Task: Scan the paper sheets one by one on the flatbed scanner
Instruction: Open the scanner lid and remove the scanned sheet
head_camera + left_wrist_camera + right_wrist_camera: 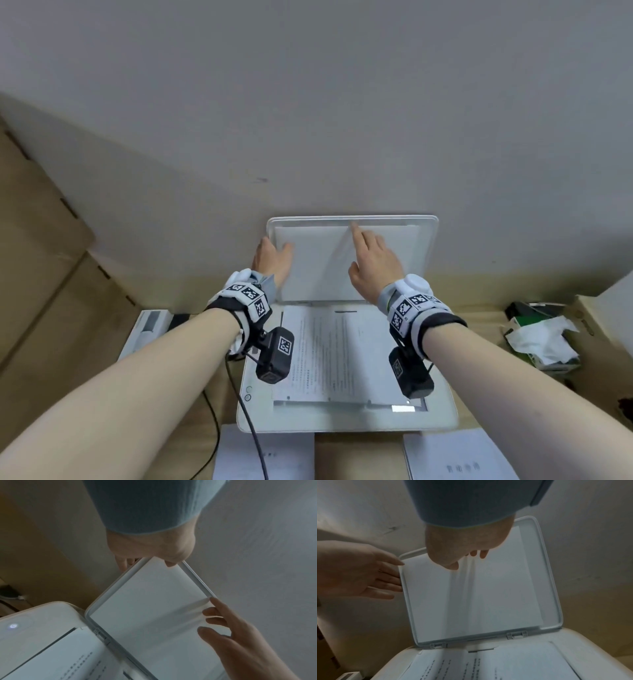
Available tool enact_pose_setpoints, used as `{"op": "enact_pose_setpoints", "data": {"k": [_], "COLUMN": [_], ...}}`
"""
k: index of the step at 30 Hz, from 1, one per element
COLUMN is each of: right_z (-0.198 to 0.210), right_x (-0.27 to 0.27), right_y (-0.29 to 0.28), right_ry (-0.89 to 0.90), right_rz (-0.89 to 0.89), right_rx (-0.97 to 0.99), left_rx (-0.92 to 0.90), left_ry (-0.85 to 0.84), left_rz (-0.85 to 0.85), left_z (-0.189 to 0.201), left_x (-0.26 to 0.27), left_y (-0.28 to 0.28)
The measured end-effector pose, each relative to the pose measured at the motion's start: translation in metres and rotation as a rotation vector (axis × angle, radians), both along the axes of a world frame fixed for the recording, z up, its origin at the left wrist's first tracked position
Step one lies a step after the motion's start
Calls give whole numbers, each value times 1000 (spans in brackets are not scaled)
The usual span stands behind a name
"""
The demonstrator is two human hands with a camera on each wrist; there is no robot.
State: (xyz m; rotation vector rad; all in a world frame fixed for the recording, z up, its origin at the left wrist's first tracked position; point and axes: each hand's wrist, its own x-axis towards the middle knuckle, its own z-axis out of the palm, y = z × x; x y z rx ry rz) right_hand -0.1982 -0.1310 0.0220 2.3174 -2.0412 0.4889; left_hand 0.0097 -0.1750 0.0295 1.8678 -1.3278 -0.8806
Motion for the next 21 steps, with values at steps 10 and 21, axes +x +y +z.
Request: {"op": "enact_pose_setpoints", "data": {"k": [10, 21], "right_z": [-110, -156], "right_x": [34, 41], "right_y": [52, 138], "right_ry": [-50, 218], "right_rz": [155, 132], "right_rx": [349, 336], "left_rx": [129, 573], "left_ry": [-137, -104], "left_rz": [-181, -383], "left_z": [-48, -98], "left_x": [29, 81], "left_y": [59, 180]}}
